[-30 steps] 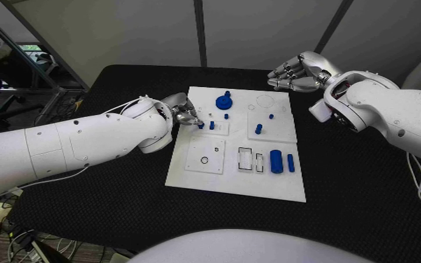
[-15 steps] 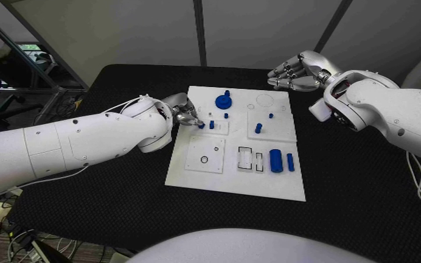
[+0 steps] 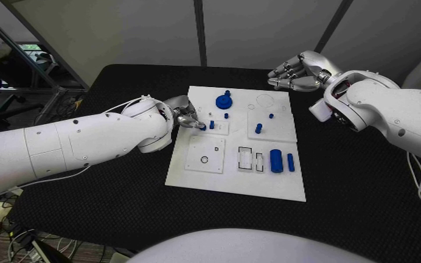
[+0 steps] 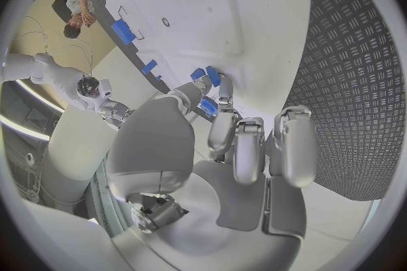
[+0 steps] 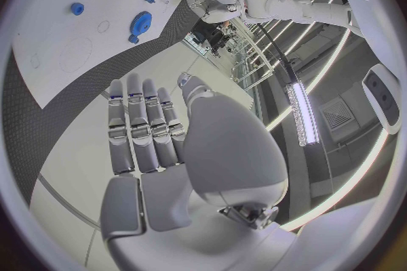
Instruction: Assemble the parts on the task board
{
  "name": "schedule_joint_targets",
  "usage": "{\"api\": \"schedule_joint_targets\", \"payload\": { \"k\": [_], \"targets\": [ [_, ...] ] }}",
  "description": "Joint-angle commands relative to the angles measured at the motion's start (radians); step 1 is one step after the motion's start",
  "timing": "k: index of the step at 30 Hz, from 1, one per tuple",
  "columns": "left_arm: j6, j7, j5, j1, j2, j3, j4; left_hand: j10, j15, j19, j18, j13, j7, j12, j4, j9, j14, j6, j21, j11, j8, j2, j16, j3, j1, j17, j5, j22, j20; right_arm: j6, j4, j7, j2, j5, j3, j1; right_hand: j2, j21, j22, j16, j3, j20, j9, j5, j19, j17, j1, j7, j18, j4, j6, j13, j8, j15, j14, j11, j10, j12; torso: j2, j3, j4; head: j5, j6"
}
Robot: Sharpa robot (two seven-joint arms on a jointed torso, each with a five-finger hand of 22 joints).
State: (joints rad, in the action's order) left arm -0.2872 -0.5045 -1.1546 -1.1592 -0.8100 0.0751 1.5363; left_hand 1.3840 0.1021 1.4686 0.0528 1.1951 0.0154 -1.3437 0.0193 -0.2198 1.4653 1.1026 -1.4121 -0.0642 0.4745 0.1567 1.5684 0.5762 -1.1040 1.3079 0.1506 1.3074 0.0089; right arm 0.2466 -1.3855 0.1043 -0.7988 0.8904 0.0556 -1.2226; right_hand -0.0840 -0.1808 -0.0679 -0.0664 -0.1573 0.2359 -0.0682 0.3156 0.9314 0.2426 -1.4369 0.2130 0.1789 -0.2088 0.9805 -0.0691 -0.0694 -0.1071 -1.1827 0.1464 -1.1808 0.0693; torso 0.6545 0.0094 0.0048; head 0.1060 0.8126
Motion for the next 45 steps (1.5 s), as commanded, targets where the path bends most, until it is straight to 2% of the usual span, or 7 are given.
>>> {"api": "schedule_joint_targets", "payload": {
  "k": [1,8,13,19,32,36,45],
  "targets": [
    [0.016,-0.008,-0.005,0.001,0.001,0.001,-0.001,0.008,0.009,0.056,-0.02,0.004,-0.018,-0.008,-0.009,-0.173,0.106,0.016,-0.006,-0.002,-0.003,0.001,0.002,0.002,-0.016,0.263,0.007,0.19,-0.007,0.001,-0.002,0.006,0.0,0.001,0.001,-0.002,0.008,0.004,0.001,0.002,-0.003,0.002,0.0,0.003,0.005,-0.002,0.006,0.001,0.006,0.002,-0.006,0.001,0.0,0.001,0.005,0.0,0.009,0.001,0.0,-0.0001,0.0001,0.0,-0.001],
    [-0.019,-0.002,0.0,0.001,0.001,0.001,0.004,0.014,0.008,0.059,-0.021,0.012,-0.015,-0.011,-0.026,-0.17,0.106,0.018,-0.013,0.0,-0.001,-0.022,0.002,0.024,-0.051,0.263,0.009,0.194,-0.008,0.001,-0.002,0.006,0.0,0.002,0.001,-0.002,0.008,0.004,0.001,0.002,-0.003,0.002,0.0,0.004,0.006,-0.002,0.007,0.001,0.006,0.002,-0.006,0.001,0.0,0.001,0.005,0.0,0.009,0.001,0.0,-0.0003,0.0,-0.001,-0.003],
    [-0.062,0.015,0.009,0.001,-0.002,0.001,0.01,0.015,0.008,0.059,-0.021,0.012,-0.014,-0.011,-0.027,-0.169,0.106,0.019,-0.013,0.001,-0.001,-0.026,0.002,0.028,-0.053,0.263,0.01,0.194,-0.007,0.001,-0.003,0.007,0.0,0.002,0.001,-0.002,0.008,0.004,0.001,0.002,-0.003,0.002,0.0,0.004,0.006,-0.002,0.007,0.001,0.006,0.002,-0.006,0.001,0.0,0.001,0.005,0.0,0.009,0.001,0.0,-0.0005,0.0005,-0.002,-0.005],
    [-0.083,0.028,0.029,0.001,-0.009,-0.001,0.019,0.016,0.007,0.06,-0.022,0.013,-0.014,-0.011,-0.028,-0.169,0.106,0.019,-0.015,0.002,0.0,-0.028,0.002,0.03,-0.055,0.263,0.01,0.195,-0.007,0.001,-0.002,0.008,0.0,0.002,0.001,-0.002,0.009,0.005,0.001,0.002,-0.003,0.002,0.0,0.004,0.006,-0.002,0.007,0.001,0.006,0.002,-0.006,0.001,0.0,0.001,0.005,0.0,0.009,0.002,0.0,-0.0006,0.0004,-0.003,-0.004],
    [-0.034,0.019,0.04,0.0,-0.029,-0.011,0.029,0.018,0.006,0.061,-0.023,0.016,-0.013,-0.013,-0.032,-0.169,0.106,0.02,-0.02,0.003,0.0,-0.026,0.002,0.032,-0.059,0.263,0.009,0.198,-0.007,0.001,0.001,0.009,0.0,0.002,0.001,-0.002,0.009,0.005,0.001,0.002,-0.003,0.002,0.0,0.004,0.006,-0.002,0.007,0.001,0.006,0.002,-0.006,0.001,0.0,0.001,0.005,0.0,0.009,0.002,0.0,0.0002,0.0007,-0.004,-0.003],
    [-0.025,0.008,0.04,-0.001,-0.026,-0.012,0.02,0.018,0.006,0.061,-0.023,0.016,-0.013,-0.013,-0.032,-0.169,0.106,0.02,-0.02,0.003,0.0,-0.026,0.002,0.032,-0.059,0.263,0.009,0.198,-0.007,0.001,0.001,0.008,0.0,0.002,0.001,-0.002,0.009,0.005,0.001,0.002,-0.003,0.002,0.0,0.004,0.006,-0.002,0.007,0.001,0.006,0.002,-0.006,0.001,0.0,0.001,0.005,0.0,0.009,0.002,0.0,0.001,0.0001,-0.003,-0.003],
    [-0.019,-0.006,0.018,-0.004,-0.003,-0.012,-0.014,0.017,0.006,0.061,-0.023,0.013,-0.013,-0.011,-0.033,-0.168,0.106,0.02,-0.019,0.003,0.001,-0.027,0.002,0.033,-0.061,0.263,0.009,0.198,-0.006,0.001,0.001,0.008,0.0,0.002,0.001,-0.002,0.009,0.005,0.001,0.002,-0.003,0.002,0.0,0.004,0.006,-0.002,0.007,0.001,0.006,0.002,-0.006,0.001,0.0,0.001,0.005,0.0,0.009,0.002,0.0,0.0005,-0.0003,-0.002,-0.003]
  ]
}}
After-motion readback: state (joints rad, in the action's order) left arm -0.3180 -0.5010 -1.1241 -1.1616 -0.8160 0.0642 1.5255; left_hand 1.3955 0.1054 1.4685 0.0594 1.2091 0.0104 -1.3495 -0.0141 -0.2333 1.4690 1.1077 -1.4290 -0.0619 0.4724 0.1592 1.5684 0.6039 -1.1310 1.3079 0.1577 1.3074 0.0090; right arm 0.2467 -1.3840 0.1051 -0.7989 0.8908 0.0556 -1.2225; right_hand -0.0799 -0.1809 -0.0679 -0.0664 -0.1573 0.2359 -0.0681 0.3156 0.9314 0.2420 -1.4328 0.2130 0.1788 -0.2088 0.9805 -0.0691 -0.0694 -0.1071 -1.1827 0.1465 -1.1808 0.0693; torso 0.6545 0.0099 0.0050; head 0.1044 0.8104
